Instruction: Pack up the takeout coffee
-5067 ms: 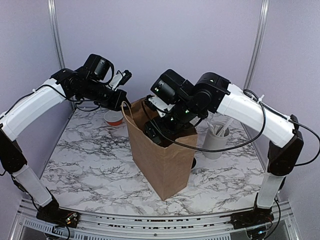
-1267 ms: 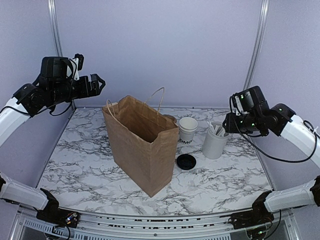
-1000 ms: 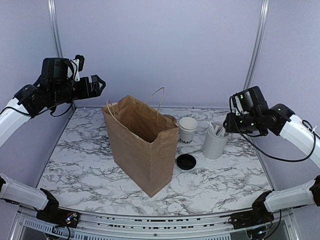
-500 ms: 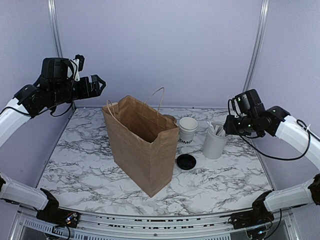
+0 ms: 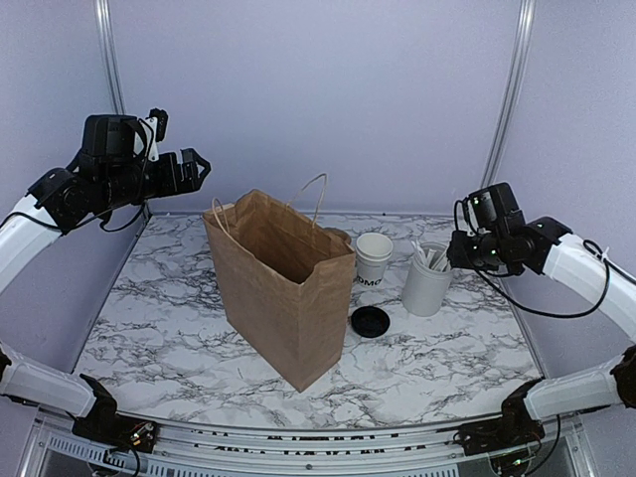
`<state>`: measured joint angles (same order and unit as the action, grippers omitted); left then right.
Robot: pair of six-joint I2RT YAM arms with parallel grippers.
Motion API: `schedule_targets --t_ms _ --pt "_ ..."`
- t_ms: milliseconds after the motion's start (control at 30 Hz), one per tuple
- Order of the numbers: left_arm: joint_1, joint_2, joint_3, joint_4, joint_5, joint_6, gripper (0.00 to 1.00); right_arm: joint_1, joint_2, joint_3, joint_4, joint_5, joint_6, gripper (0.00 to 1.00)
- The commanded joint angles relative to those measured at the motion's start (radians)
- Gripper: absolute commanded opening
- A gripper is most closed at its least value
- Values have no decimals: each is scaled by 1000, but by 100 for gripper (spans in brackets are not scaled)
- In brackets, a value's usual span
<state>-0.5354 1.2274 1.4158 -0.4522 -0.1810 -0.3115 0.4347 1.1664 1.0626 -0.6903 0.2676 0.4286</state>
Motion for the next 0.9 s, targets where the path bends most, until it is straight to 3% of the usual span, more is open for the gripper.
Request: schedule_targets --t_ms 0,367,700,867 --pt "5 -13 -8 30 14 -9 99 -11 30 -9 70 12 -24 32" --pt "6 -11 -5 29 15 -9 99 -11 67 -40 144 65 -45 23" --pt "6 3 5 29 17 -8 99 -11 89 -4 133 90 -62 1" --pt "6 4 7 29 15 -6 99 -11 99 56 80 98 -70 0"
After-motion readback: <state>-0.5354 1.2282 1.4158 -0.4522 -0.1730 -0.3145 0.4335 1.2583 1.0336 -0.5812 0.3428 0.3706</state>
